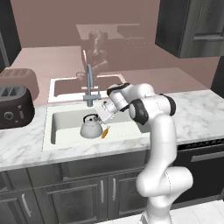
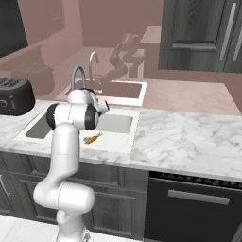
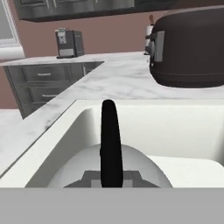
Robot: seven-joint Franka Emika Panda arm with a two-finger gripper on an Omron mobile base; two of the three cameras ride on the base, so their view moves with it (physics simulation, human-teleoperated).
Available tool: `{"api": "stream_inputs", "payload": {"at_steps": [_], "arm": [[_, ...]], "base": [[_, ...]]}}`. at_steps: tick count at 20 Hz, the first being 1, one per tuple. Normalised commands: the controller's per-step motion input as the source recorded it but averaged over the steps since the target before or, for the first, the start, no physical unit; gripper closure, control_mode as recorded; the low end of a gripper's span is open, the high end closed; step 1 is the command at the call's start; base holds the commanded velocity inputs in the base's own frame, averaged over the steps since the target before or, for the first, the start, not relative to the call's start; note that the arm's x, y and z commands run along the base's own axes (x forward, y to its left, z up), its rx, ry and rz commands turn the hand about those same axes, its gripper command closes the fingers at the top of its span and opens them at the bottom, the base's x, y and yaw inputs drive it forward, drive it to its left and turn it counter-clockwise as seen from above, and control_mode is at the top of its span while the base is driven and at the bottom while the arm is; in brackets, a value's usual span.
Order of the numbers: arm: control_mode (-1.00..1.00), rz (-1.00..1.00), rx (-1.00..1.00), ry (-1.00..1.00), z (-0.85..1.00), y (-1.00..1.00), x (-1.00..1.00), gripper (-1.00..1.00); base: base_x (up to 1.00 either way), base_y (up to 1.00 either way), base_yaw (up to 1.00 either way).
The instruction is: Open the cabinet, pick the kettle from the cabinet, and place it in the sink.
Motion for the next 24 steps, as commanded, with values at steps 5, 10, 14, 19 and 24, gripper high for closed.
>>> {"api": "stream_inputs", "payload": {"at_steps": [5, 10, 14, 19, 24], "arm": [[-1.00, 0.00, 0.00, 0.00, -0.08, 0.00, 0.27, 1.00], [-1.00, 0.03, 0.00, -0.05, -0.27, 0.12, 0.02, 1.00], [-1.00, 0.02, 0.00, -0.11, -0.20, 0.14, 0.02, 1.00], [-1.00, 0.01, 0.00, -0.05, -0.17, 0.18, 0.12, 1.00], [-1.00, 0.00, 0.00, -0.04, -0.06, 0.08, 0.15, 1.00]], "base": [[0.00, 0.00, 0.00], [0.00, 0.00, 0.00], [0.00, 0.00, 0.00], [0.00, 0.00, 0.00], [0.00, 0.00, 0.00]]}}
